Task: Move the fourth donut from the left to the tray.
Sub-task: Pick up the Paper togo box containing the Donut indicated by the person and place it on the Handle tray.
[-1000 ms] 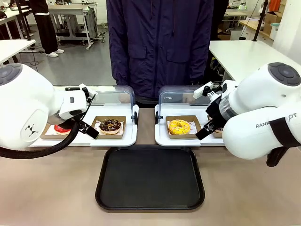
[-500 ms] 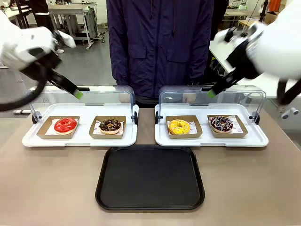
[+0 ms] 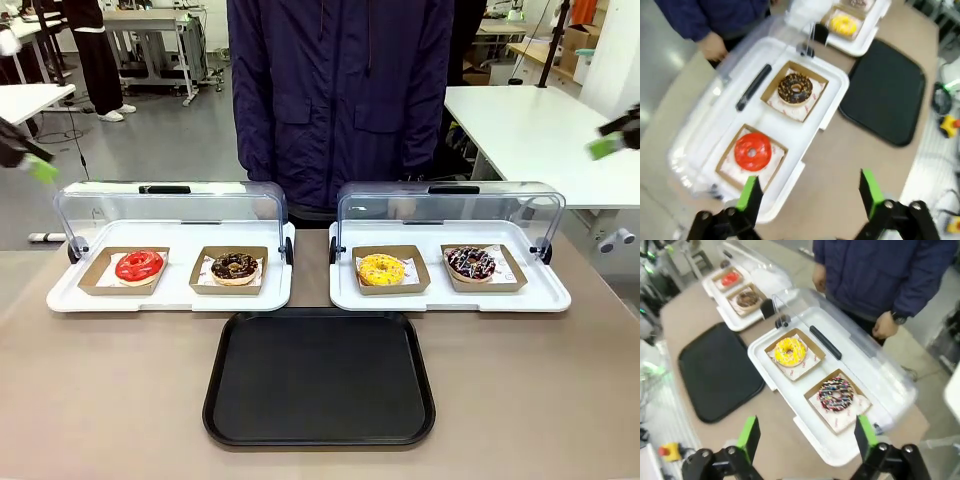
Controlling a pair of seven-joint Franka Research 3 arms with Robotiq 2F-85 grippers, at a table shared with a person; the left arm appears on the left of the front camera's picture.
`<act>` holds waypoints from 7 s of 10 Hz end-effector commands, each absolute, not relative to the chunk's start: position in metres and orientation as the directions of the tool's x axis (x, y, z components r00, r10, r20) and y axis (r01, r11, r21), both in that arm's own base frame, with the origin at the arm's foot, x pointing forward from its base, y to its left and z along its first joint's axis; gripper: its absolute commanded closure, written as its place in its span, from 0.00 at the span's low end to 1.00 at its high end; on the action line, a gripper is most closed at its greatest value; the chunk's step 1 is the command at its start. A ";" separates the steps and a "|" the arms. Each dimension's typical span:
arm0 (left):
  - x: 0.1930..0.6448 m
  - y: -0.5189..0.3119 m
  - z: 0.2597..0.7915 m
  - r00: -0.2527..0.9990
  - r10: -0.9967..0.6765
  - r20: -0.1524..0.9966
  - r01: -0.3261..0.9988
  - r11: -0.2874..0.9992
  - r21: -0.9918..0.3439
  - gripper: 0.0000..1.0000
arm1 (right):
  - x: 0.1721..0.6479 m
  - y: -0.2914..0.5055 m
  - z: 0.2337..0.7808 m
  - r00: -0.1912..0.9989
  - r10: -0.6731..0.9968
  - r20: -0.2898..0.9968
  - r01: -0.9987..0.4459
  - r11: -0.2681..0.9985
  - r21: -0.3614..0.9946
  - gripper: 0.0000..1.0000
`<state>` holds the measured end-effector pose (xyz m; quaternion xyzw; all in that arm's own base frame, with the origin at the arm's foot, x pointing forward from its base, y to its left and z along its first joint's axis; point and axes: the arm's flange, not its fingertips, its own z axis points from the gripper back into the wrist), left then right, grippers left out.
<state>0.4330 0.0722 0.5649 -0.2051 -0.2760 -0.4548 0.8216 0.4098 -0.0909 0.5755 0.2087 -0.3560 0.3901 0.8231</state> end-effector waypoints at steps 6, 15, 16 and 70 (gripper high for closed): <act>0.428 0.203 0.504 0.325 -0.434 0.840 0.908 0.393 -0.149 0.00 | 0.408 -0.229 0.530 0.260 0.404 0.877 -0.889 0.456 0.054 0.00; 0.420 0.203 0.499 0.227 -0.388 0.894 0.922 0.380 -0.069 0.00 | 0.416 -0.243 0.522 0.217 0.373 0.902 -0.888 0.459 0.024 0.00; 0.424 0.204 0.502 0.284 -0.433 0.856 0.919 0.377 -0.114 0.00 | 0.411 -0.238 0.520 0.252 0.387 0.887 -0.887 0.458 0.052 0.00; 0.424 0.204 0.502 0.284 -0.433 0.856 0.919 0.377 -0.114 0.00 | 0.411 -0.238 0.520 0.252 0.387 0.887 -0.887 0.458 0.052 0.00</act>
